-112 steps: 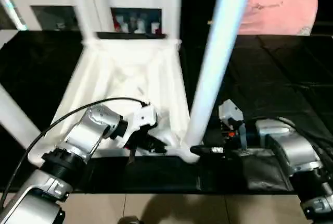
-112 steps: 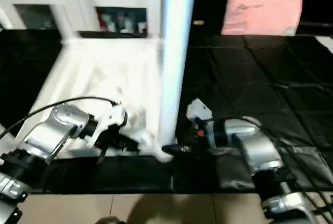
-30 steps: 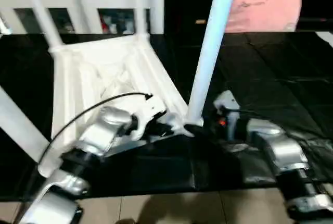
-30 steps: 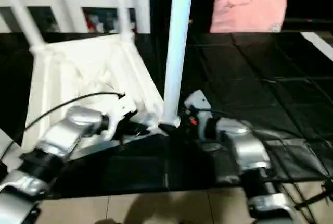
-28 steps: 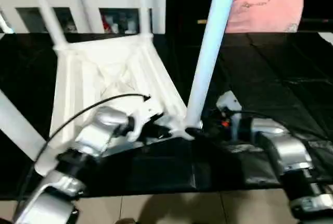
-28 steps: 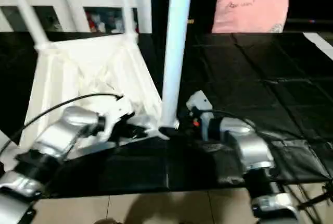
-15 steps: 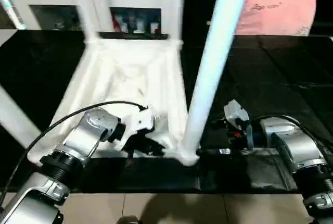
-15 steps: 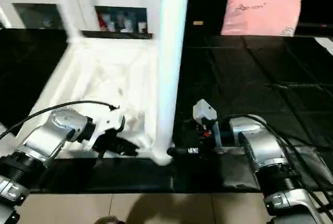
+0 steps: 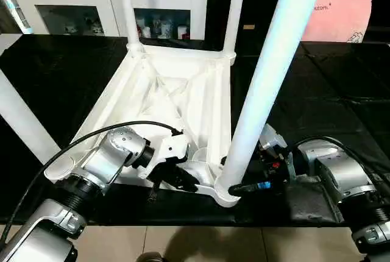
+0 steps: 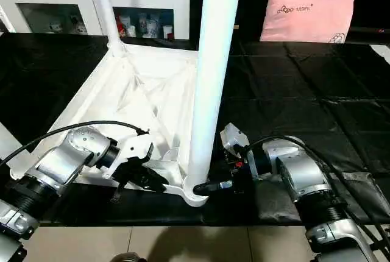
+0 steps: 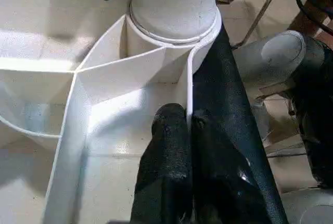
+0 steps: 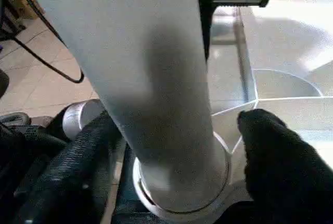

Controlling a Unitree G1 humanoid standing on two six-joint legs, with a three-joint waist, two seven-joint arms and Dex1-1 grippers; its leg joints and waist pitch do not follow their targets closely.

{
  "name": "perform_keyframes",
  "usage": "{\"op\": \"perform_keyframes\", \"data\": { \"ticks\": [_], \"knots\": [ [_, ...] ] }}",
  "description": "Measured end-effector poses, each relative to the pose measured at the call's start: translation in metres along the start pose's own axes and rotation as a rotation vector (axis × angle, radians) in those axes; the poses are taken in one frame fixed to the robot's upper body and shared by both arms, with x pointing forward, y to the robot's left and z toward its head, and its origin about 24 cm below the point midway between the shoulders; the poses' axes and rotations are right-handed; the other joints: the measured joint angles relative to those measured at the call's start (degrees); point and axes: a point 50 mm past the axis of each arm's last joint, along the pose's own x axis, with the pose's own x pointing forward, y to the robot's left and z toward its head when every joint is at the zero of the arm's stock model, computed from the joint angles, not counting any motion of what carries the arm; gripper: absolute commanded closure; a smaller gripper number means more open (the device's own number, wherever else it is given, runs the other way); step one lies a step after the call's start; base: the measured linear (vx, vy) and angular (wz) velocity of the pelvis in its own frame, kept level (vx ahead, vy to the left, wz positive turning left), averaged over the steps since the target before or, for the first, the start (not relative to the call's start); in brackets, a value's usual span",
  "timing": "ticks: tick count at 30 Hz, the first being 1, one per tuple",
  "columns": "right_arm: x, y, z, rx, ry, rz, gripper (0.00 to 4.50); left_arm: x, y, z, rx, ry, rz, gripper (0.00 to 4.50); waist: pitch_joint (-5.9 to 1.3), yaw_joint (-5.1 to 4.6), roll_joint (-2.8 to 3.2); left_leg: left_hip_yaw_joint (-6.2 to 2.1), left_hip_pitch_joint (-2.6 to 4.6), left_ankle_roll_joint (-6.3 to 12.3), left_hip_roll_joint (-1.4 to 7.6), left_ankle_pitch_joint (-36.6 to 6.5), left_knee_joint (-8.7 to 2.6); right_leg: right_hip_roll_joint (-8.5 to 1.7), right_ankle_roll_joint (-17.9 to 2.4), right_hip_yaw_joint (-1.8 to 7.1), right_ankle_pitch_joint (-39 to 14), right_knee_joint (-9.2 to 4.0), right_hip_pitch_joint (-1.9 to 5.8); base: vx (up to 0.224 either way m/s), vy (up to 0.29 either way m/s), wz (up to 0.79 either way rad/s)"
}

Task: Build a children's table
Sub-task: Rotate leg to tighten

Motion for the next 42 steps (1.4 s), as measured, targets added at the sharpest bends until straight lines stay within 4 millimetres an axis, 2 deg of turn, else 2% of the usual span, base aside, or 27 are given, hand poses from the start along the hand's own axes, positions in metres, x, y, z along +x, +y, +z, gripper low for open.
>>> {"op": "perform_keyframes", "data": {
  "ticks": [12, 17, 21, 23, 27, 30, 36, 39, 40, 42],
  "knots": [
    [0.001, 0.002, 0.0, 0.006, -0.001, 0.03, 2.2, -0.001, 0.0, -0.002, -0.006, 0.004, 0.001, 4.5, 0.0, -0.05, 0.0, 0.0, 0.01, 0.0, 0.0, 0.0, 0.01, 0.0, 0.0, 0.0, 0.0, 0.02, 0.0, 0.0, 0.0, 0.0],
    [0.002, 0.003, -0.001, 0.01, -0.006, 0.015, 2.36, -0.002, 0.001, -0.002, -0.027, 0.004, 0.006, 4.5, 0.0, -0.04, 0.0, 0.0, 0.03, 0.0, 0.0, 0.0, 0.02, 0.0, 0.0, 0.0, 0.0, 0.03, 0.02, 0.0, 0.0, 0.0],
    [0.008, -0.001, -0.003, 0.039, -0.059, -0.088, 2.39, -0.001, 0.005, -0.001, -0.082, 0.001, 0.089, 4.5, -0.06, -0.29, 0.1, 0.01, 0.07, -0.02, 0.01, 0.02, 0.05, 0.0, 0.0, 0.01, 0.0, 0.08, 0.12, 0.0, 0.0, 0.0],
    [0.008, -0.007, -0.002, 0.043, -0.08, -0.2, 2.39, -0.001, 0.01, -0.001, -0.134, -0.007, 0.178, 4.5, -0.06, -0.65, 0.1, 0.01, 0.15, -0.04, 0.01, 0.03, 0.09, 0.0, 0.0, 0.02, 0.01, 0.11, 0.3, 0.0, 0.0, 0.0],
    [0.009, -0.023, -0.002, 0.077, -0.137, -0.506, 2.46, 0.012, 0.023, 0.006, -0.248, -0.072, 0.366, 4.5, -0.07, -3.75, 0.08, 0.04, 0.18, -0.05, 0.0, 0.03, 0.15, 0.0, 0.03, 0.0, 0.01, -0.03, 0.26, 0.0, 0.0, 0.0],
    [0.012, -0.031, 0.0, 0.103, -0.159, -0.68, 2.49, 0.025, 0.028, 0.012, -0.317, -0.118, 0.455, 4.5, -0.12, -5.0, 0.08, -0.02, 0.19, -0.05, 0.0, 0.03, 0.08, 0.06, 0.05, -0.03, 0.02, -0.02, 0.25, 0.0, 0.0, 0.0],
    [0.03, -0.046, 0.011, 0.16, -0.185, -0.936, 2.52, 0.038, 0.039, 0.018, -0.407, -0.171, 0.618, 4.5, -0.31, -5.86, 0.37, -0.05, 0.13, -0.05, -0.01, 0.01, 0.03, 0.07, 0.05, -0.08, 0.02, -0.09, 0.24, 0.0, 0.0, 0.0],
    [0.032, -0.047, 0.013, 0.169, -0.191, -0.977, 2.52, 0.04, 0.04, 0.021, -0.414, -0.172, 0.641, 4.5, -0.32, -5.92, 0.39, -0.06, 0.07, -0.01, -0.03, -0.03, 0.01, 0.06, 0.05, -0.08, 0.02, -0.16, 0.24, 0.0, 0.0, 0.0],
    [0.032, -0.047, 0.013, 0.168, -0.192, -0.978, 2.18, 0.04, 0.04, 0.021, -0.413, -0.172, 0.641, 4.5, -0.32, -5.92, 0.4, -0.06, 0.06, 0.0, -0.03, -0.03, -0.01, 0.06, 0.05, -0.08, 0.02, -0.18, 0.23, 0.0, 0.0, 0.0],
    [0.032, -0.047, 0.013, 0.168, -0.191, -0.978, 2.18, 0.04, 0.04, 0.022, -0.412, -0.171, 0.641, 4.5, -0.33, -5.9, 0.42, -0.06, 0.06, 0.0, -0.03, -0.03, -0.05, 0.06, 0.05, -0.08, 0.02, -0.19, 0.23, 0.0, 0.0, 0.0]
  ]
}}
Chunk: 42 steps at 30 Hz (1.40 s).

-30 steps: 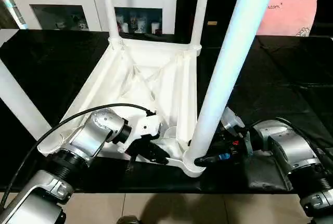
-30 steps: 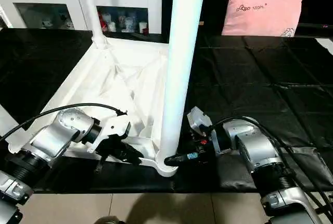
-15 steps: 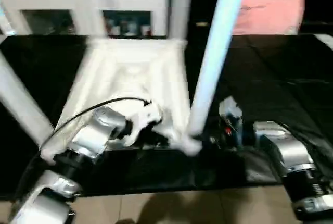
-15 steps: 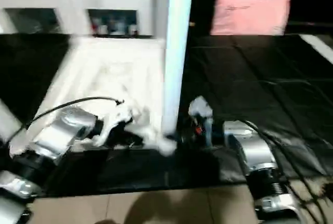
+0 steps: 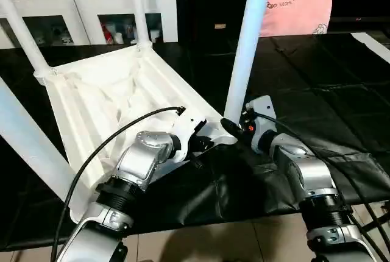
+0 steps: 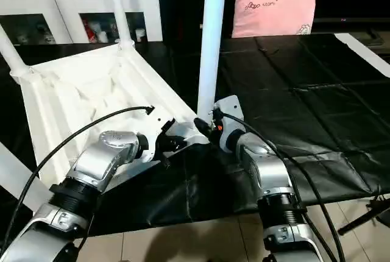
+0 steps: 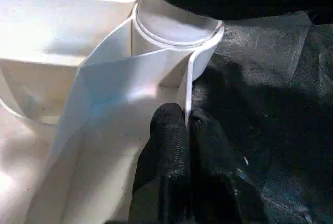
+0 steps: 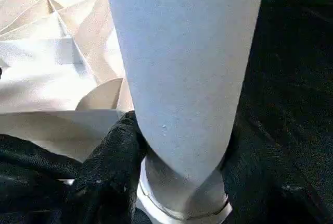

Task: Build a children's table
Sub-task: Rotate leg to tighten

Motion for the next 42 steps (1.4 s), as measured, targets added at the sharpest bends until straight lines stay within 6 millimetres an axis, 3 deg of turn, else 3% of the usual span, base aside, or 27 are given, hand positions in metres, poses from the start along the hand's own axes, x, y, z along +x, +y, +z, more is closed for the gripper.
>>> {"op": "perform_keyframes", "data": {
  "ticks": [2, 5, 14, 21, 29, 38, 42],
  "knots": [
    [-0.001, 0.0, 0.0, -0.004, 0.002, -0.001, 1.78, 0.0, 0.0, 0.0, 0.001, 0.0, -0.002, 4.5, -0.01, 0.04, 0.01, 0.0, 0.0, 0.0, 0.0, 0.0, -0.02, 0.0, 0.0, 0.0, 0.0, 0.0, 0.0, 0.0, 0.0, 0.0],
    [-0.003, 0.0, -0.001, -0.016, -0.003, 0.01, 1.62, 0.0, -0.001, 0.001, 0.005, 0.0, -0.008, 4.5, 0.0, 0.23, 0.01, 0.0, -0.04, 0.0, 0.0, 0.0, -0.05, 0.0, 0.01, 0.0, 0.0, -0.05, -0.04, 0.0, 0.0, 0.0],
    [-0.032, -0.011, -0.003, -0.105, 0.049, 0.308, 0.82, -0.019, 0.003, -0.004, 0.1, 0.049, -0.166, 4.5, 0.02, 1.37, 0.04, 0.01, -0.21, 0.05, -0.01, -0.02, -0.22, 0.0, 0.04, 0.0, -0.05, -0.11, -0.2, 0.0, 0.0, 0.0],
    [-0.049, -0.012, 0.003, -0.134, 0.08, 0.571, 0.06, -0.035, 0.003, -0.011, 0.189, 0.111, -0.314, 4.5, 0.04, 3.32, 0.07, 0.01, -0.05, 0.07, -0.03, -0.02, -0.08, -0.06, 0.0, 0.01, -0.02, -0.06, -0.2, 0.0, 0.0, 0.0],
    [-0.062, -0.014, 0.011, -0.195, 0.174, 0.786, 0.06, -0.054, 0.004, -0.019, 0.28, 0.183, -0.491, 4.5, 0.08, 4.46, 0.0, 0.01, -0.04, 0.09, -0.03, -0.03, -0.06, -0.08, -0.01, 0.02, -0.02, 0.05, -0.19, 0.0, 0.0, 0.0],
    [-0.063, -0.002, 0.004, -0.233, 0.22, 0.951, 0.06, -0.058, -0.002, -0.022, 0.327, 0.219, -0.612, 4.5, 0.09, 5.74, -0.03, 0.02, -0.04, 0.09, -0.03, -0.03, 0.02, -0.09, 0.02, 0.05, -0.04, 0.08, -0.19, 0.0, 0.0, 0.0],
    [-0.063, -0.001, 0.004, -0.242, 0.217, 0.972, 0.43, -0.057, -0.005, -0.022, 0.342, 0.228, -0.643, 4.5, 0.1, 5.77, -0.05, 0.02, -0.04, 0.09, -0.03, -0.03, 0.05, -0.09, 0.01, 0.05, -0.03, 0.09, -0.18, 0.0, 0.0, 0.0]
  ]
}}
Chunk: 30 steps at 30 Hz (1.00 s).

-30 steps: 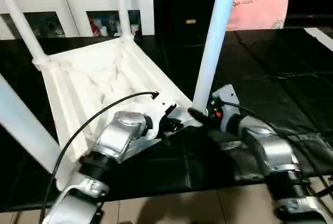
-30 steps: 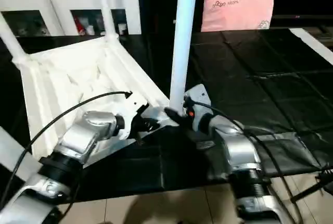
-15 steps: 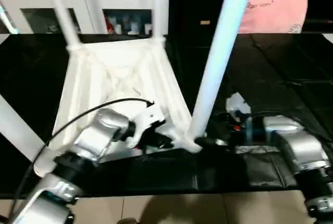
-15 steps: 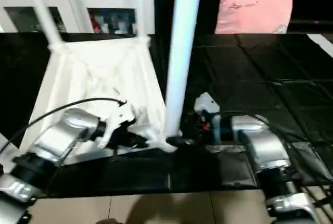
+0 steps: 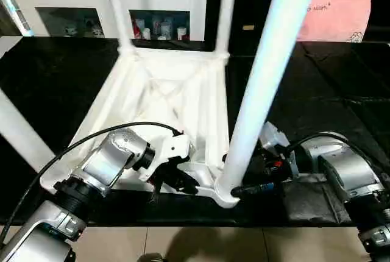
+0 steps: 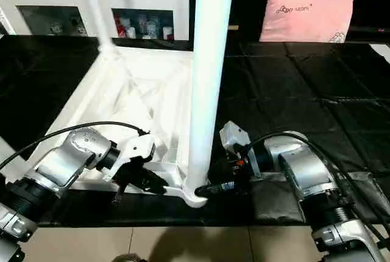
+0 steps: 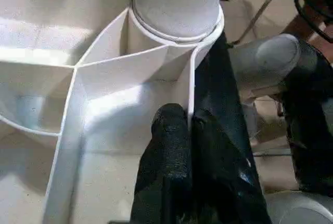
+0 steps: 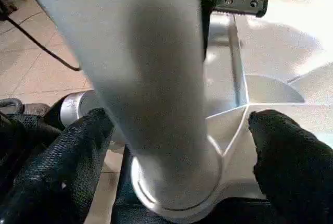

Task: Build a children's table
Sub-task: Rotate leg to tighten

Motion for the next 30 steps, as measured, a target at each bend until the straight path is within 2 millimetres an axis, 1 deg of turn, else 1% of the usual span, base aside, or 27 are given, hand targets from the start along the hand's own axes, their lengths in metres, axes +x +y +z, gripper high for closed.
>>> {"op": "perform_keyframes", "data": {
  "ticks": [1, 2, 3, 4, 6, 7, 8, 9, 11, 13, 14, 16, 17, 18, 21, 22, 23, 28, 30],
  "knots": [
    [0.0, 0.0, -0.0003, 0.001, 0.0, 0.001, 0.43, 0.0002, -0.0002, 0.0001, 0.002, 0.001, -0.004, 4.5, 0.0, 0.0, 0.0, 0.0, 0.0, 0.0, 0.0, 0.0, 0.0, 0.0, 0.0, 0.0, 0.0, 0.0, 0.0, 0.0, 0.0, 0.0],
    [0.0002, 0.0004, -0.0003, 0.001, -0.001, 0.01, 0.65, 0.0007, -0.0004, 0.0003, 0.005, 0.001, -0.006, 4.5, 0.0, -0.02, 0.0, 0.0, 0.0, 0.0, 0.0, 0.0, 0.0, 0.0, 0.0, 0.0, 0.0, 0.02, 0.0, 0.0, 0.0, 0.0],
    [0.0005, 0.0006, -0.0003, 0.001, -0.001, 0.015, 0.77, 0.001, -0.0004, 0.0005, 0.007, 0.002, -0.008, 4.5, 0.0, -0.05, 0.0, 0.0, 0.01, 0.0, 0.0, 0.0, 0.0, 0.0, 0.0, 0.0, 0.0, 0.03, 0.0, 0.0, 0.0, 0.0],
    [0.0007, 0.0008, -0.0004, 0.001, -0.001, 0.018, 0.77, 0.001, -0.0003, 0.0007, 0.009, 0.003, -0.008, 4.5, 0.0, -0.08, 0.0, 0.0, 0.01, 0.0, 0.01, 0.0, 0.0, 0.0, 0.0, 0.0, 0.0, 0.03, 0.0, 0.0, 0.0, 0.0],
    [0.0011, 0.0015, -0.0005, 0.001, -0.001, 0.032, 0.88, 0.001, -0.0002, 0.0013, 0.013, 0.008, -0.01, 4.5, 0.0, -0.1, 0.0, 0.0, 0.01, 0.0, 0.01, 0.0, 0.0, 0.0, 0.01, 0.0, -0.01, 0.03, 0.0, 0.0, 0.0, 0.0],
    [0.0012, 0.0016, -0.0005, 0.001, 0.0, 0.035, 1.04, 0.0009, -0.0001, 0.0014, 0.013, 0.008, -0.011, 4.5, 0.0, -0.09, 0.0, 0.0, 0.01, 0.0, 0.01, 0.0, 0.0, 0.0, 0.01, 0.0, -0.01, 0.03, 0.0, 0.0, 0.0, 0.0],
    [0.0013, 0.0017, -0.0005, 0.001, 0.0, 0.036, 1.04, 0.001, -0.0002, 0.0014, 0.014, 0.008, -0.011, 4.5, 0.0, -0.09, 0.0, 0.0, 0.01, 0.0, 0.01, 0.0, 0.0, 0.0, 0.01, 0.0, 0.0, 0.03, 0.0, 0.0, 0.0, 0.0],
    [0.0015, 0.0019, -0.0005, 0.002, -0.001, 0.04, 1.24, 0.001, -0.0002, 0.0015, 0.016, 0.008, -0.012, 4.5, 0.0, -0.09, 0.0, 0.0, 0.0, 0.0, 0.01, 0.0, 0.01, 0.0, 0.01, 0.0, 0.0, 0.03, 0.0, 0.0, 0.0, 0.0],
    [0.0025, 0.0023, -0.0006, 0.003, -0.005, 0.048, 1.36, 0.0005, -0.0002, 0.0014, 0.017, 0.009, -0.012, 4.5, 0.0, -0.11, 0.0, 0.0, 0.01, -0.01, 0.01, 0.0, 0.0, 0.0, 0.0, 0.0, 0.0, 0.03, -0.01, 0.0, 0.0, 0.0],
    [0.0033, 0.0026, -0.0006, 0.004, -0.009, 0.054, 1.6, 0.0, -0.0003, 0.0012, 0.018, 0.011, -0.012, 4.5, 0.0, -0.12, 0.0, 0.0, 0.01, 0.0, 0.01, 0.0, 0.0, 0.01, 0.0, 0.0, 0.0, 0.03, -0.01, 0.0, 0.0, 0.0],
    [0.0033, 0.0028, -0.0006, 0.005, -0.01, 0.057, 1.6, -0.0001, -0.0003, 0.0012, 0.02, 0.011, -0.012, 4.5, 0.0, -0.11, 0.0, 0.0, 0.01, 0.0, 0.01, 0.0, 0.0, 0.01, 0.01, 0.0, 0.0, 0.03, 0.0, 0.0, 0.0, 0.0],
    [0.0035, 0.0034, -0.0008, 0.005, -0.011, 0.064, 1.8, -0.0001, -0.0003, 0.0013, 0.022, 0.011, -0.012, 4.5, 0.0, -0.12, 0.0, 0.0, 0.01, 0.0, 0.01, 0.0, 0.02, 0.01, 0.0, 0.0, 0.0, 0.03, 0.0, 0.0, 0.0, 0.0],
    [0.0036, 0.0036, -0.001, 0.006, -0.012, 0.066, 1.8, -0.0001, -0.0003, 0.0013, 0.023, 0.011, -0.012, 4.5, 0.0, -0.11, 0.0, 0.0, 0.01, 0.0, 0.01, 0.0, 0.01, 0.01, 0.0, 0.0, 0.0, 0.03, 0.0, 0.0, 0.0, 0.0],
    [0.0039, 0.0038, -0.0013, 0.007, -0.013, 0.067, 2.0, -0.0002, -0.0003, 0.0013, 0.023, 0.012, -0.012, 4.5, 0.0, -0.12, 0.0, 0.0, 0.01, 0.0, 0.01, 0.0, 0.01, 0.01, 0.0, 0.0, 0.0, 0.04, 0.0, 0.0, 0.0, 0.0],
    [0.0048, 0.0044, -0.0011, 0.004, -0.017, 0.068, 2.29, -0.0003, -0.0003, 0.0013, 0.024, 0.012, -0.012, 4.5, 0.0, -0.14, 0.0, 0.0, 0.01, -0.01, 0.02, 0.01, 0.01, 0.01, 0.0, 0.0, 0.0, 0.06, 0.0, 0.0, 0.0, 0.0],
    [0.0048, 0.0044, -0.0011, 0.003, -0.017, 0.067, 2.29, -0.0004, -0.0003, 0.0012, 0.025, 0.012, -0.012, 4.5, 0.0, -0.14, 0.0, 0.0, 0.02, -0.01, 0.02, 0.01, 0.02, 0.01, 0.0, 0.0, 0.0, 0.06, 0.0, 0.0, 0.0, 0.0],
    [0.0049, 0.0045, -0.0012, 0.003, -0.017, 0.067, 2.4, -0.0006, -0.0003, 0.0011, 0.024, 0.013, -0.011, 4.5, 0.0, -0.14, 0.0, 0.0, 0.02, -0.01, 0.02, 0.01, 0.02, 0.01, 0.0, 0.0, 0.0, 0.06, 0.0, 0.0, 0.0, 0.0],
    [0.0063, 0.0065, -0.0031, 0.017, -0.037, 0.049, 2.46, 0.0002, -0.0002, 0.0015, 0.011, 0.008, -0.011, 4.5, -0.01, -0.14, -0.01, 0.0, 0.02, -0.01, 0.02, 0.01, 0.02, 0.01, 0.01, 0.0, -0.01, 0.06, 0.01, 0.0, 0.0, 0.0],
    [0.0072, 0.0089, -0.0054, 0.032, -0.06, 0.015, 2.46, 0.0007, 0.0003, 0.0012, -0.015, -0.001, 0.011, 4.5, -0.02, -0.08, 0.0, 0.0, 0.03, -0.01, 0.02, 0.01, 0.02, 0.01, 0.02, 0.01, -0.01, 0.07, 0.04, 0.0, 0.0, 0.0]
  ]
}}
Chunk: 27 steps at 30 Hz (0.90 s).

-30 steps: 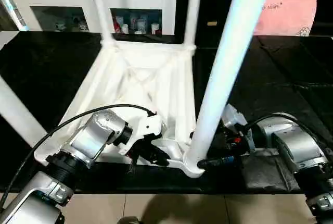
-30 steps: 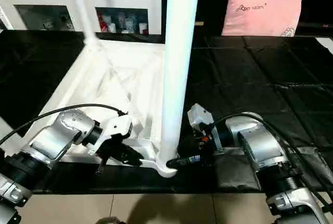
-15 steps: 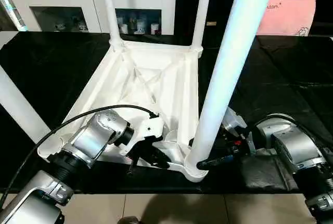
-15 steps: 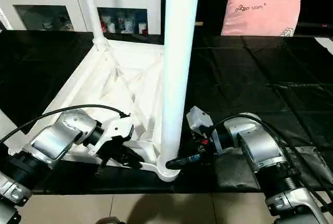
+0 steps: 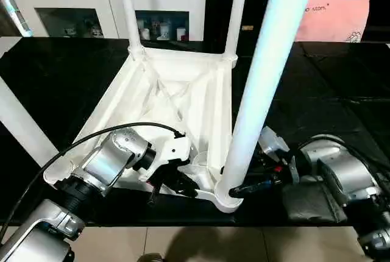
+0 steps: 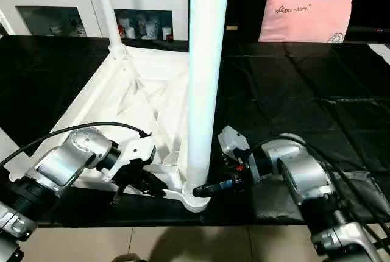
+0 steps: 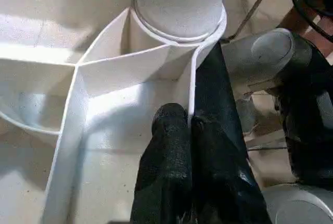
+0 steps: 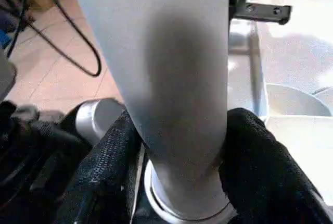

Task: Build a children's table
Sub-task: Rotate leg to tighten

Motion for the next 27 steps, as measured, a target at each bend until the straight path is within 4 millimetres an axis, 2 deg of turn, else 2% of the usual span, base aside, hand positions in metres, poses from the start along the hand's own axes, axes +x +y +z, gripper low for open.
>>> {"op": "perform_keyframes", "data": {
  "ticks": [2, 4, 9, 14, 19, 23, 24, 25, 27],
  "knots": [
    [-0.001, 0.001, -0.003, 0.015, -0.03, -0.071, 2.46, 0.002, 0.002, 0.0, -0.033, -0.022, 0.049, 4.5, 0.0, -0.06, 0.0, 0.02, 0.05, 0.0, 0.0, 0.0, 0.01, -0.01, 0.02, 0.01, -0.01, -0.01, 0.1, 0.0, 0.0, 0.0],
    [-0.001, -0.003, -0.006, 0.033, -0.063, -0.172, 2.46, 0.003, 0.005, 0.0, -0.074, -0.044, 0.12, 4.5, -0.02, -0.69, 0.01, 0.05, 0.07, -0.01, -0.01, 0.01, 0.03, -0.01, 0.02, 0.05, 0.0, 0.0, 0.22, 0.0, 0.0, 0.0],
    [0.002, -0.023, -0.007, 0.076, -0.143, -0.491, 2.52, 0.013, 0.019, 0.005, -0.175, -0.113, 0.317, 4.5, -0.07, -4.07, 0.07, -0.05, 0.19, -0.07, -0.09, 0.05, 0.05, 0.02, 0.05, -0.02, 0.0, -0.11, 0.14, 0.0, 0.0, 0.0],
    [0.016, -0.05, 0.0, 0.136, -0.195, -0.779, 2.54, 0.023, 0.038, 0.013, -0.287, -0.189, 0.509, 4.5, -0.11, -6.23, 0.05, -0.23, 0.11, -0.07, -0.17, 0.05, 0.17, 0.04, 0.06, -0.12, 0.01, -0.18, 0.09, 0.0, 0.0, 0.0],
    [0.027, -0.069, 0.011, 0.167, -0.201, -1.001, 2.56, 0.034, 0.051, 0.024, -0.364, -0.238, 0.641, 4.5, -0.12, -6.68, 0.05, -0.3, 0.0, -0.02, -0.17, 0.02, 0.1, 0.04, 0.07, -0.26, 0.02, -0.71, 0.09, 0.0, 0.0, 0.0],
    [0.027, -0.073, 0.015, 0.152, -0.177, -1.055, 2.56, 0.038, 0.055, 0.03, -0.376, -0.255, 0.675, 4.5, -0.12, -6.39, 0.05, -0.23, -0.09, 0.19, -0.23, -0.14, -0.05, 0.03, 0.06, -0.15, 0.09, -0.93, 0.09, 0.0, 0.0, 0.0],
    [0.027, -0.073, 0.015, 0.15, -0.178, -1.056, 2.23, 0.038, 0.055, 0.03, -0.374, -0.256, 0.674, 4.5, -0.12, -6.33, 0.04, -0.2, -0.08, 0.25, -0.24, -0.2, -0.07, 0.03, 0.05, -0.1, 0.27, -0.92, 0.09, 0.0, 0.0, 0.0],
    [0.027, -0.073, 0.016, 0.148, -0.179, -1.057, 2.23, 0.038, 0.055, 0.03, -0.373, -0.256, 0.672, 4.5, -0.13, -6.26, 0.04, -0.18, -0.07, 0.24, -0.25, -0.24, -0.08, 0.02, 0.05, -0.06, 0.55, -0.92, 0.08, 0.0, 0.0, 0.0],
    [0.026, -0.072, 0.016, 0.144, -0.181, -1.057, 1.87, 0.038, 0.055, 0.031, -0.364, -0.255, 0.666, 4.5, -0.16, -6.08, 0.09, -0.16, -0.02, 0.23, -0.24, -0.22, -0.32, 0.06, 0.07, -0.07, 0.52, -0.93, 0.02, 0.0, 0.0, 0.0]
  ]
}}
